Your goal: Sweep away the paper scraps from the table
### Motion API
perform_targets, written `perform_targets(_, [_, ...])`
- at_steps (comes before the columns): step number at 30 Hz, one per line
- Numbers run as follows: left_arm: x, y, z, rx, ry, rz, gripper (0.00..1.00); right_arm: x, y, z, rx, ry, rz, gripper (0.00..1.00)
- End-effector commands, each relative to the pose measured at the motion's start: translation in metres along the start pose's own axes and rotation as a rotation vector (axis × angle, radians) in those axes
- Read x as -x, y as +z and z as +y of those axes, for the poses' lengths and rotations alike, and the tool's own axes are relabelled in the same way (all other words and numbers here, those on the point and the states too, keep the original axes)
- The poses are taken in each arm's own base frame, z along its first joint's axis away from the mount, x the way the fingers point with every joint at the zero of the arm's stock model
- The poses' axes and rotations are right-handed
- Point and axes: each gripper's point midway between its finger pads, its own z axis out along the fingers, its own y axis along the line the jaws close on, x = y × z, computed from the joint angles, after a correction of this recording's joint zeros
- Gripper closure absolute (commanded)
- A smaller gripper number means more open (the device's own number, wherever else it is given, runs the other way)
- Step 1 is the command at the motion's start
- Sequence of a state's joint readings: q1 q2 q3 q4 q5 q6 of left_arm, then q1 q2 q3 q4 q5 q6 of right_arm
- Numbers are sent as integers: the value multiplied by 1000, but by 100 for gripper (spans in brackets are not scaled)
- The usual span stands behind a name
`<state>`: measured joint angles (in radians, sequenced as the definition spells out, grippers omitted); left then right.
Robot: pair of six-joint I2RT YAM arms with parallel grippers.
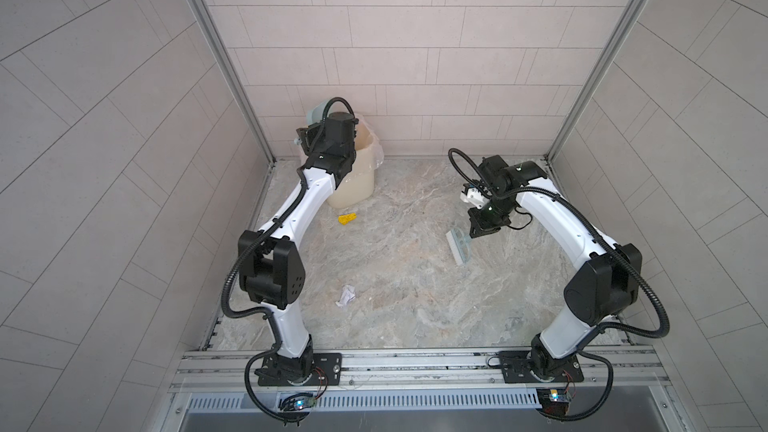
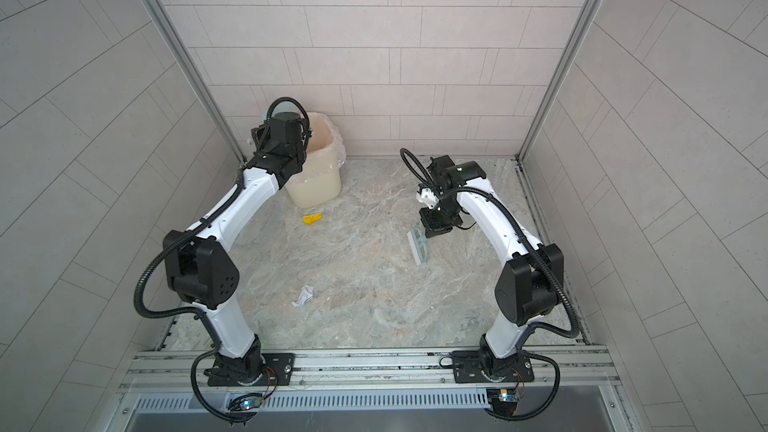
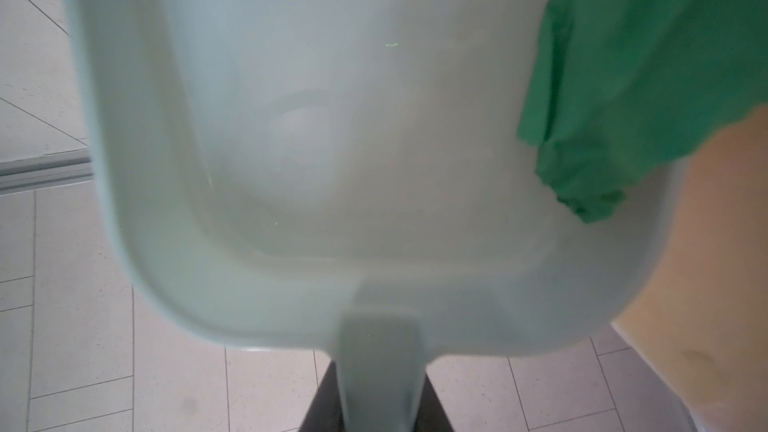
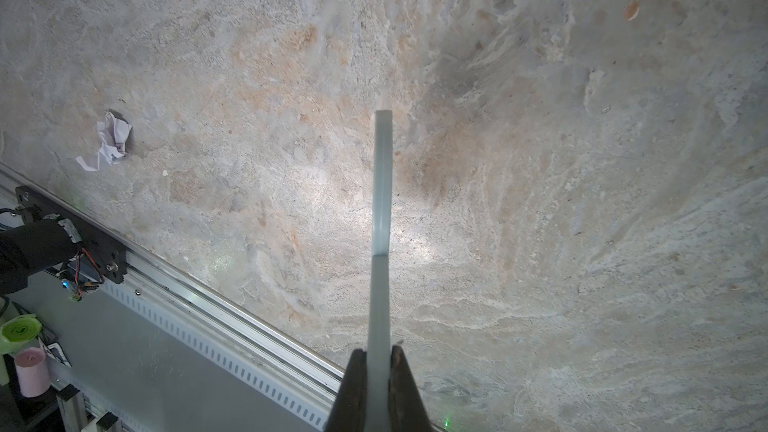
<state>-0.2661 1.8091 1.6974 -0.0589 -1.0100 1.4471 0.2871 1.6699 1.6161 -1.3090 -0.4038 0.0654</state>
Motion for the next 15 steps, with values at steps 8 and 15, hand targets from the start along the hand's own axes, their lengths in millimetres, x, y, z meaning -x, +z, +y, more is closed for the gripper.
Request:
perform_targets(8, [4,-10,37,147,33,-54,100,-6,-11,7,7,-11,-19,100])
perform_targets(15, [-5,-14,38,118,-18,-51,100,-5,-8,12,19,-13,-21,100])
